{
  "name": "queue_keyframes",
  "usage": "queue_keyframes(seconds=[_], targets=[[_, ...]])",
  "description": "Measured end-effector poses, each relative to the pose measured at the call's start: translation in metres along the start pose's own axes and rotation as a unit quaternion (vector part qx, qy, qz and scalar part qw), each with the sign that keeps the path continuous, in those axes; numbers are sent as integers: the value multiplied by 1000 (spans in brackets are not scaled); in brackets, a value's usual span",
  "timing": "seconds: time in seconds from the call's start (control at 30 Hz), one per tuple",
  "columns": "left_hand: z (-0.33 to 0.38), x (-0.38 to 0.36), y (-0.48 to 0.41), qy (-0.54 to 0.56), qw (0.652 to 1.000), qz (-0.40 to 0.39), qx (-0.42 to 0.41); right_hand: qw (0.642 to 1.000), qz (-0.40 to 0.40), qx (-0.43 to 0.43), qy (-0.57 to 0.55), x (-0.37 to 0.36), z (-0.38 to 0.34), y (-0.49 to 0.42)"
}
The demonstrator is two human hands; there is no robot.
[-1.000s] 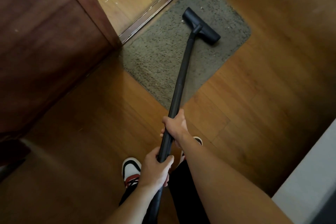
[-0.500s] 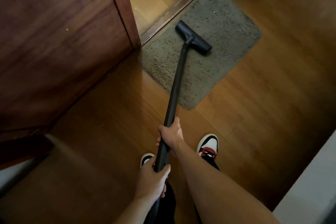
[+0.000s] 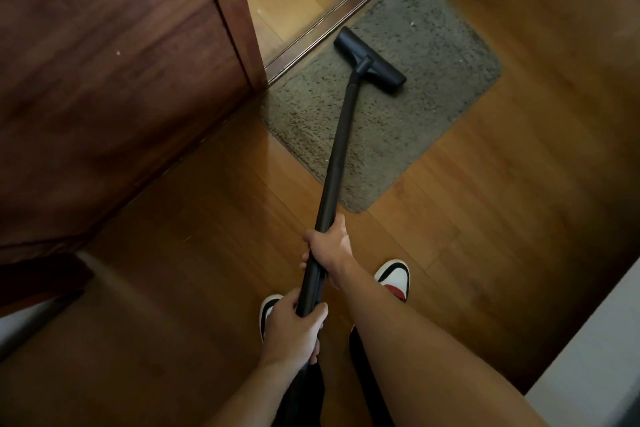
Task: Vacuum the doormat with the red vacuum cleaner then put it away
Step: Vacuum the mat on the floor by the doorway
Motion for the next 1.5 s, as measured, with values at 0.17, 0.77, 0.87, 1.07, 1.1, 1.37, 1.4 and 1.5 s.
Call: queue_keyframes(seconds=[0.17,0.77,0.87,1.07,1.1,1.37,1.4,1.5], targets=[[37,-18,-16,-11,1000,-1,-1,1000,12,2,-6,27,-34,-8],[144,-137,-104,0,1000,-9,18,1000,7,-1,10,152,-158,-52],[167,-154,-116,15,1000,-5,8,1000,-1,2,6,169,-183,-56],[203,-178,-132,32,999,24,-10,1000,-7,-1,8,197,-217,-62],[206,-180,-132,34,999,29,-12,1000,-8,-3,7,200,-219,-62],[194,-177,-127,53,998,22,-3,1000,3,-7,16,195,-205,-64],[190,-173,-125,54,998,19,-3,1000,5,-6,15,191,-201,-62],[175,-156,-114,45,999,8,8,1000,1,-13,6,174,-185,-54]])
Point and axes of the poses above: each hand's wrist, its own y-axis away from the middle knuckle, its own x-axis out of the back of the hand, z = x × y, the point moved 10 cm from there along -y, towards the middle knuckle, and after that the axes turned 12 degrees about -x, right-handed, at the moved point
